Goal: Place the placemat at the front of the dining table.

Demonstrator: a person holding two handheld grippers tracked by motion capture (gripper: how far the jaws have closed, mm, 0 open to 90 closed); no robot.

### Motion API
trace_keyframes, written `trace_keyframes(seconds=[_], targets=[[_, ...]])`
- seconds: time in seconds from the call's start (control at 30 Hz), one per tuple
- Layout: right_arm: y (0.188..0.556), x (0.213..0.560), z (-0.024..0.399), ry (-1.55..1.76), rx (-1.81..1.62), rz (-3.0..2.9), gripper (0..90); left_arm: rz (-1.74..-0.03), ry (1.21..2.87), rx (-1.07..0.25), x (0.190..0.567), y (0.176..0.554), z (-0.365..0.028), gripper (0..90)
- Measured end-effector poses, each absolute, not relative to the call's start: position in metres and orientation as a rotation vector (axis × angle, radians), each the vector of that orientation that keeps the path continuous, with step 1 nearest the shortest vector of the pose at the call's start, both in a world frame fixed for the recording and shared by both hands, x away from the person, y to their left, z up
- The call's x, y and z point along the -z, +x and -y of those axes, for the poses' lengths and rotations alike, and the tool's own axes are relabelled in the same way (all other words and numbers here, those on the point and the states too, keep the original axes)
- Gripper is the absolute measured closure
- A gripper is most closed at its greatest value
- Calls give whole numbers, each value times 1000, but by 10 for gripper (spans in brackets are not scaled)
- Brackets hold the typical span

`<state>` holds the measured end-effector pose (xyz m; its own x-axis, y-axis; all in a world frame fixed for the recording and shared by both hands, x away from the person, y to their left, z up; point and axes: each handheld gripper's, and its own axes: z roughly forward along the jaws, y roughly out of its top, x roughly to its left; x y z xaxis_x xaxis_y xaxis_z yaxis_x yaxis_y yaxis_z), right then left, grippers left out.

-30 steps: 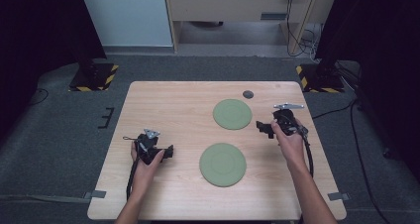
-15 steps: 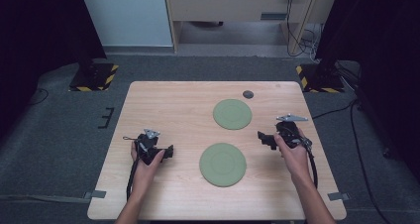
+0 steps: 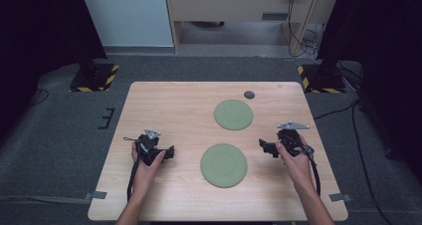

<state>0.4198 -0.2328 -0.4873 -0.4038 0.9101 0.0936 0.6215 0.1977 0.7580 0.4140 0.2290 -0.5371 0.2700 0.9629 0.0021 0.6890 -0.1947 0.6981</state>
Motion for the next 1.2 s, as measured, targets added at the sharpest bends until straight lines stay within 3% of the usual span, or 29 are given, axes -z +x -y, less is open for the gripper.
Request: trace_keyframes(seconds=[1.2], targets=[[424, 536, 228, 1524, -876, -2062, 69, -1486, 1960, -608, 537, 414, -229, 0]])
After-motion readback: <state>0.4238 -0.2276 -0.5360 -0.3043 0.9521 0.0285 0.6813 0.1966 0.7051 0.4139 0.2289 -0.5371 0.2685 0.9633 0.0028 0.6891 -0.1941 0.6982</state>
